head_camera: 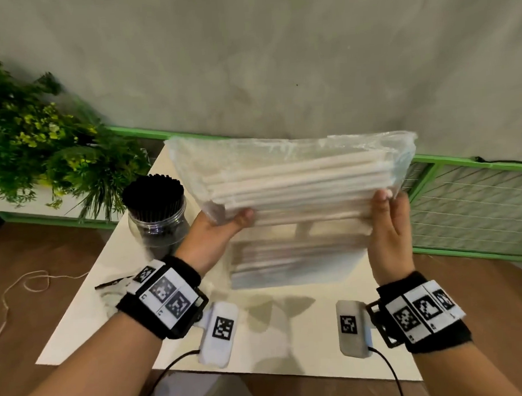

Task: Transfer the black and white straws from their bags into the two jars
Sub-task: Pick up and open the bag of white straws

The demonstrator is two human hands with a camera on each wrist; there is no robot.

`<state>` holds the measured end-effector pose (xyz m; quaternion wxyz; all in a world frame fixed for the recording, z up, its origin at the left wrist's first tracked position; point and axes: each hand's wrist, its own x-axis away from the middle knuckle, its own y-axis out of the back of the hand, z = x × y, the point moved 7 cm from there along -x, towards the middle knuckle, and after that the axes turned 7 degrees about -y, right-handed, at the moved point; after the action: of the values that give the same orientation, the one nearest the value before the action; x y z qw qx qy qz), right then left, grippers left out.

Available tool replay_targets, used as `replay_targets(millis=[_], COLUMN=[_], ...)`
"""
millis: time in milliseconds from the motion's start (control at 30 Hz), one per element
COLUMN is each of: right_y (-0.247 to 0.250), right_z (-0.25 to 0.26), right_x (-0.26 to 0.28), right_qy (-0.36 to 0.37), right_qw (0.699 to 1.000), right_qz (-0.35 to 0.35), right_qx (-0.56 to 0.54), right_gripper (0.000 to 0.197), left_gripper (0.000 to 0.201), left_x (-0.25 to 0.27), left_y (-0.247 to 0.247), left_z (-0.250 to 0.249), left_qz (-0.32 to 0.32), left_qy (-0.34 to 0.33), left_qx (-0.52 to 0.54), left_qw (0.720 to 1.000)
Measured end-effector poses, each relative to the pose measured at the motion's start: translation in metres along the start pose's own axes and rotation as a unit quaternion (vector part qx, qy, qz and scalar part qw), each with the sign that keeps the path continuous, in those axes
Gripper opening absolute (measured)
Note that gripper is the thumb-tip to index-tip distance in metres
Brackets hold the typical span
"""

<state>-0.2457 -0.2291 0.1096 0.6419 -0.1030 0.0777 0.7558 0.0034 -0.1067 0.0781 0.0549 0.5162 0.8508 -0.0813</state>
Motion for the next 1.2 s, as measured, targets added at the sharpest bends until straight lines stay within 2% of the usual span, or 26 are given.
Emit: replay_targets(millis=[100, 133, 233, 300, 467, 567, 633, 733, 867, 967, 1033, 1067, 1167, 1200], right_y=[-0.007, -0.007, -0.005, -0.005, -0.003, -0.005, -0.007, -0.004, -0.005, 0.002, 0.004, 0.004, 0.000, 0.000], right_z=[-0.015, -0.019, -0.018, -0.021, -0.013, -0.032, -0.032, -0.032, -0.047, -0.045, -0.046, -0.046, -0.033, -0.028], right_x=[0.001, 0.002, 0.005, 0.009, 0.011, 0.007, 0.008, 0.008, 0.009, 0.007, 0.006, 0.006, 0.005, 0.004], right_qy=[-0.034, -0.036, -0.034, -0.053, -0.040, -0.099, -0.087, -0.068, -0.093, -0.082, -0.095, -0.099, -0.077, -0.069], right_qw=[0.999, 0.999, 0.999, 0.998, 0.999, 0.994, 0.995, 0.997, 0.995, 0.996, 0.995, 0.994, 0.997, 0.997], right_qz=[0.024, 0.021, 0.011, 0.011, 0.010, 0.041, 0.039, 0.020, 0.007, -0.022, -0.027, -0.026, -0.029, -0.030], right_qx=[0.022, 0.025, 0.020, 0.018, 0.026, 0.035, 0.032, 0.015, 0.041, 0.033, 0.031, 0.029, 0.016, 0.015], right_gripper=[0.014, 0.016, 0.028, 0.022, 0.015, 0.040, 0.046, 0.039, 0.021, 0.026, 0.035, 0.033, 0.029, 0.031], left_gripper=[0.016, 0.011, 0.017, 0.015, 0.015, 0.015, 0.016, 0.017, 0.019, 0.018, 0.016, 0.019, 0.063, 0.071], left_x=[0.000, 0.000, 0.000, 0.001, -0.001, 0.002, 0.006, 0.012, 0.018, 0.019, 0.021, 0.022, 0.021, 0.021], left_y=[0.002, 0.004, 0.003, 0.000, 0.002, 0.005, 0.008, 0.010, 0.011, 0.011, 0.012, 0.013, 0.023, 0.025], left_z=[0.016, 0.017, 0.012, 0.009, 0.005, 0.023, 0.033, 0.040, 0.048, 0.040, 0.039, 0.042, 0.051, 0.050], left_qz=[0.020, 0.013, 0.001, 0.014, 0.006, 0.023, 0.022, 0.020, 0.021, 0.024, 0.026, 0.025, 0.011, 0.005], left_qy=[0.042, 0.040, 0.015, 0.005, -0.005, 0.038, 0.060, 0.071, 0.090, 0.076, 0.091, 0.108, 0.129, 0.125], left_qx=[-0.027, -0.020, 0.004, -0.022, -0.020, -0.044, -0.050, -0.033, -0.037, -0.058, -0.065, -0.065, -0.082, -0.088], left_qw=[0.999, 0.999, 1.000, 1.000, 1.000, 0.998, 0.997, 0.997, 0.995, 0.995, 0.993, 0.992, 0.988, 0.988])
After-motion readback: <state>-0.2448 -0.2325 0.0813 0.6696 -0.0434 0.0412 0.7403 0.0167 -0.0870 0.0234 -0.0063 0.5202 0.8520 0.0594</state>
